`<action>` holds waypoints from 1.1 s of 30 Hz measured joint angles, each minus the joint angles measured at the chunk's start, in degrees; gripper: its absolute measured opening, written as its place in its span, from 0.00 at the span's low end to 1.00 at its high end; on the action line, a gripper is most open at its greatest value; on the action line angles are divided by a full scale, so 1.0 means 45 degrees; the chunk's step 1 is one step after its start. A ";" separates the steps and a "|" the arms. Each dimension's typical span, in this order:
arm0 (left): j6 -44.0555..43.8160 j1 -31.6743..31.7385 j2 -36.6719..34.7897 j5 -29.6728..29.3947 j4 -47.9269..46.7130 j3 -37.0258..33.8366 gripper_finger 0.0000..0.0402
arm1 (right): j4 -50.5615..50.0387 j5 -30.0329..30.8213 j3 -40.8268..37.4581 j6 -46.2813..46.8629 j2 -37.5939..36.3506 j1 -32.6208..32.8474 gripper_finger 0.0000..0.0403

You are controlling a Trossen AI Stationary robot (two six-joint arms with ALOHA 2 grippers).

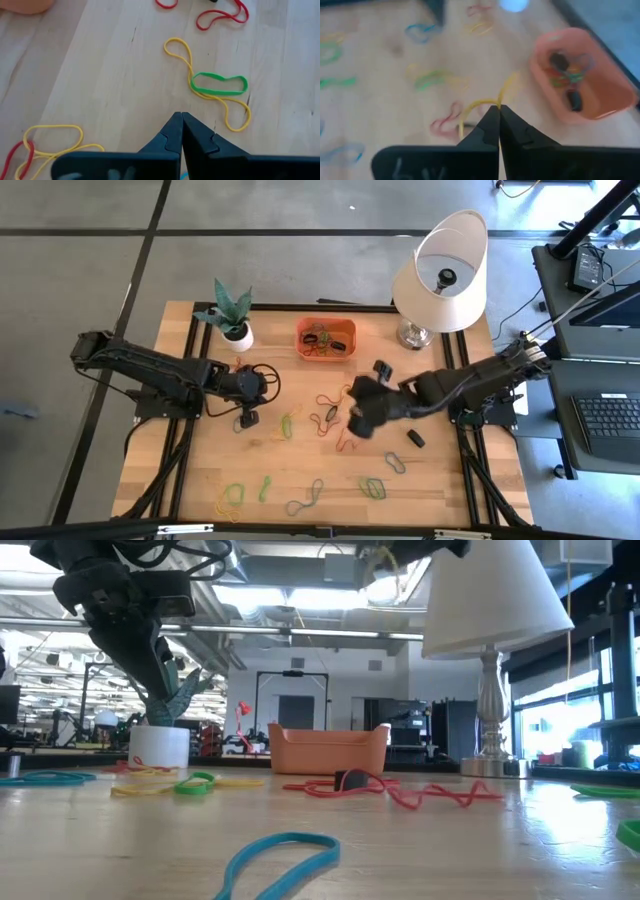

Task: Pick and place rubber bands into bin
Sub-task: Put the yellow rubber band into the orange bin

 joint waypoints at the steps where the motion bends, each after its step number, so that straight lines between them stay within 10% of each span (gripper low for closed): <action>1: 0.0012 0.0000 0.0000 -0.0003 0.0013 0.0000 0.00 | 0.0060 0.0011 0.0000 0.0028 0.0003 -0.0278 0.00; 16: 0.0227 0.0595 0.0000 -0.0983 0.0051 0.0000 0.00 | 0.3126 -0.3464 0.0561 -0.2057 0.0709 -0.5586 0.00; 33: -0.0461 0.2635 0.0000 -0.1001 0.0302 -0.0001 0.00 | -0.1647 -0.6085 0.5221 -0.4732 0.7301 -0.8729 0.00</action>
